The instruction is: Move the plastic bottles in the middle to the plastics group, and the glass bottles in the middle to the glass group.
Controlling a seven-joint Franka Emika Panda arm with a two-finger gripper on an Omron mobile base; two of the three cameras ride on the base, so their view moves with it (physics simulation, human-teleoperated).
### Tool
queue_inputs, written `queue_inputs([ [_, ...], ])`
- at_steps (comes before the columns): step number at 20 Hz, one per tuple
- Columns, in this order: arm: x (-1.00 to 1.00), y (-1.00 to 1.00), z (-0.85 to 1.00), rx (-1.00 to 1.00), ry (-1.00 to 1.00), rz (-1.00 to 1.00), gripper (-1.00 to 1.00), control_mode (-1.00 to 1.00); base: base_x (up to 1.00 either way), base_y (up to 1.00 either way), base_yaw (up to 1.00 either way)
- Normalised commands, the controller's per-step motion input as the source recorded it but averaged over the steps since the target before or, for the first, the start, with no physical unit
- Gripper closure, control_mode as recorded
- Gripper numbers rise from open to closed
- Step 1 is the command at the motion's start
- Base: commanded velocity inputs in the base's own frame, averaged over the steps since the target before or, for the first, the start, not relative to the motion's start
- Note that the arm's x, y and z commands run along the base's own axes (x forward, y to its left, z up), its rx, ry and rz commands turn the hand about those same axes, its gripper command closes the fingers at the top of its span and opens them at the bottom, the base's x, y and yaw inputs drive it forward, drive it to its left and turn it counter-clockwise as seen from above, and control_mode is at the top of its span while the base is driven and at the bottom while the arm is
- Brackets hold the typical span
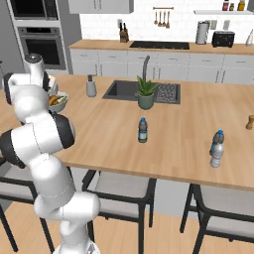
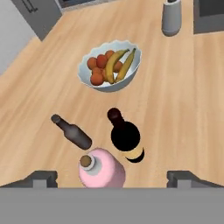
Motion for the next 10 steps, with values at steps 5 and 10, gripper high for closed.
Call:
queue_inputs([
  [5,0.0,-0.91,0.17,-0.24,0.22,0.0,-1.0,-1.0,0.0,0.0,0.0],
  [10,0.0,-1.0,0.0,-0.35,0.18,0.0,-1.0,-1.0,0.0,0.0,0.0],
])
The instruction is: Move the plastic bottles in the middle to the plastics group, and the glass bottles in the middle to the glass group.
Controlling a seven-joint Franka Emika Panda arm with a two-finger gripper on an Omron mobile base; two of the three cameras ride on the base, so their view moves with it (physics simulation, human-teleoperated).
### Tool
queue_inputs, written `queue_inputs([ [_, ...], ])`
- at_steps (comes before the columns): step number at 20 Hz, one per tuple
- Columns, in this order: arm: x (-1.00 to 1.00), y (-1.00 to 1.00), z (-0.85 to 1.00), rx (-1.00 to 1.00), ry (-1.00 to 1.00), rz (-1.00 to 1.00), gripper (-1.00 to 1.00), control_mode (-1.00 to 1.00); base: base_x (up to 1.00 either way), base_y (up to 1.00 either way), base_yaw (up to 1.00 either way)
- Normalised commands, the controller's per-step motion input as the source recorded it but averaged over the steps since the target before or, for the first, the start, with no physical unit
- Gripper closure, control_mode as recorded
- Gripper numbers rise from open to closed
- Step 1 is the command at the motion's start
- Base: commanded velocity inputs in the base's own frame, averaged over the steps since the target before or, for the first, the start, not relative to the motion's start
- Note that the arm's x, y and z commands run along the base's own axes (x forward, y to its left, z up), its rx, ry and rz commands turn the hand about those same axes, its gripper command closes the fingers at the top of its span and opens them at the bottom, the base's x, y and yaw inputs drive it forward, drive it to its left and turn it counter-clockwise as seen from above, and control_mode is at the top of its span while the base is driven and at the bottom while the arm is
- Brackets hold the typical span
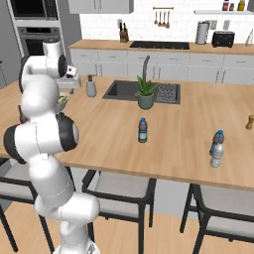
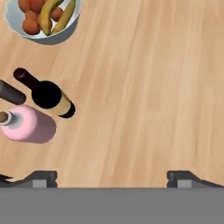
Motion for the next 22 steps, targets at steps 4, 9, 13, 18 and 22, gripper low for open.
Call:
queue_inputs([
  [4,-0.14,-1.0,-0.29,-0.36,0.14,0.0,-1.0,-1.0,0.0,0.0,0.0],
  [9,-0.55,-1.0,-0.95,-0.09,0.01,0.0,-1.0,-1.0,0.0,0.0,0.0],
  [13,-0.79,-1.0,-0.7,0.11,-0.16,0.0,-1.0,-1.0,0.0,0.0,0.0],
  [18,-0.25,-1.0,0.17,0.2,-0.04,0.0,-1.0,-1.0,0.0,0.0,0.0],
  [22,0.09,-1.0,0.27,0.24,0.0,0.0,-1.0,-1.0,0.0,0.0,0.0],
])
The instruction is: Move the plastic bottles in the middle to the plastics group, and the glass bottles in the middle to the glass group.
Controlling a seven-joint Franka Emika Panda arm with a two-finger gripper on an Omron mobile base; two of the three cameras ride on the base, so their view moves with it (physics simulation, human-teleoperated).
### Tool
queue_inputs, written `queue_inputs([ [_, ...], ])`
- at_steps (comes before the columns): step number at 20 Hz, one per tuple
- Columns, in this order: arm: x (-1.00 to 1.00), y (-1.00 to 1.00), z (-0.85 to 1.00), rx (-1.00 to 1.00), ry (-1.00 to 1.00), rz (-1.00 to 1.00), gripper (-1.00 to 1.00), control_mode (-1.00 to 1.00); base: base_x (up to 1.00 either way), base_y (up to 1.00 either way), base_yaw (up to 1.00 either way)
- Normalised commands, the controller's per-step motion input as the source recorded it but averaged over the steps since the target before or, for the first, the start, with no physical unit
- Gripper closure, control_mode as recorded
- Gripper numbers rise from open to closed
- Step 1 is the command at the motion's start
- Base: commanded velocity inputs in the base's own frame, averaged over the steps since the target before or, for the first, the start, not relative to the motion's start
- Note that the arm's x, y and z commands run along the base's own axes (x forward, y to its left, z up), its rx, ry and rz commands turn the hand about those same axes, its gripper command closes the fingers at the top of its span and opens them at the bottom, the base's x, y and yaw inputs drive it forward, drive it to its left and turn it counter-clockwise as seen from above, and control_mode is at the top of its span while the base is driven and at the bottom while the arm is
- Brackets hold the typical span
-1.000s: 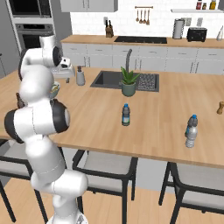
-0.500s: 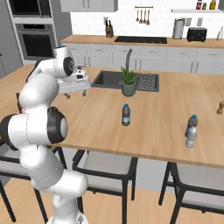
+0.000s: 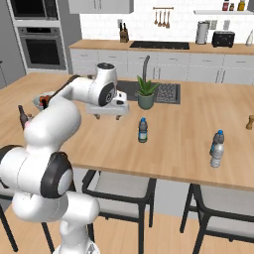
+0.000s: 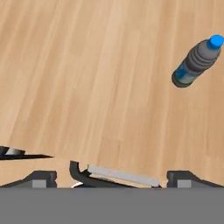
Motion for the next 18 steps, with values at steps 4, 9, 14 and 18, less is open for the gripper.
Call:
queue_inputs([
  [4,0.22,-1.0,0.05,0.25,0.0,0.04,-1.0,-1.0,0.0,0.0,0.0],
  [9,0.24,-0.61,-0.11,0.1,-0.01,0.03,-1.0,-1.0,0.0,0.0,0.0],
  [14,-0.12,0.0,-0.05,-0.39,-0.02,-0.03,-1.0,-1.0,0.0,0.0,0.0],
  [18,0.04,0.01,0.0,-0.32,0.0,-0.08,-1.0,-1.0,0.0,0.0,0.0],
])
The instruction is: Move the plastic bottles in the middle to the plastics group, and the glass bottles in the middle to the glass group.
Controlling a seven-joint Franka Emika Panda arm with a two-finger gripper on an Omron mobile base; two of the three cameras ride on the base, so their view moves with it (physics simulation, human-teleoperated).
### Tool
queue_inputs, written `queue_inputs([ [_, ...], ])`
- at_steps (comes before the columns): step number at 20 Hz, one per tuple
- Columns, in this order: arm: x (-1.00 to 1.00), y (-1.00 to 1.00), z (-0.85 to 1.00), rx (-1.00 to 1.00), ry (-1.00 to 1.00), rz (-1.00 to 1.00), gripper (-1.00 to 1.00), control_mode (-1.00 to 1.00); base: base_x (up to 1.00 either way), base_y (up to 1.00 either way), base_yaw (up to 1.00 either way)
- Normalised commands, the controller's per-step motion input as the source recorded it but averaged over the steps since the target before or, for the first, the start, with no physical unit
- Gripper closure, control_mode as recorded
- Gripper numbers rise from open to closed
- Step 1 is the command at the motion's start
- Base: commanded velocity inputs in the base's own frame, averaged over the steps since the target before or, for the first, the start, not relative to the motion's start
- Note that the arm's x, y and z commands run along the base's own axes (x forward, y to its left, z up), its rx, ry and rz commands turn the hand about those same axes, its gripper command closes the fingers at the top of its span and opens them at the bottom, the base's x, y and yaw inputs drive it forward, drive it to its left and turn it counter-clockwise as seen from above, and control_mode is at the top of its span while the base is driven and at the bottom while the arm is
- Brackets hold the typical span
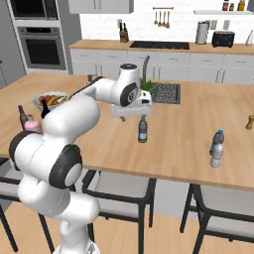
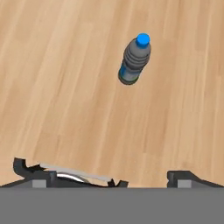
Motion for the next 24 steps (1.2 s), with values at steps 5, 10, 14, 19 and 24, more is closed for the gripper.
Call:
queue_inputs([
  [5,0.54,-0.08,-0.01,-0.02,0.0,-0.08,-1.0,-1.0,0.0,0.0,0.0],
  [10,0.33,-0.18,0.08,0.09,0.01,-0.06,-1.0,-1.0,0.0,0.0,0.0],
  [14,0.31,-0.19,-0.28,0.17,-0.01,-0.08,-1.0,-1.0,0.0,0.0,0.0],
  [19,0.3,0.13,-0.52,0.02,-0.07,-0.13,-1.0,-1.0,0.0,0.0,0.0],
  [24,0.3,0.3,-0.16,0.0,-0.03,-0.26,-1.0,-1.0,0.0,0.0,0.0],
])
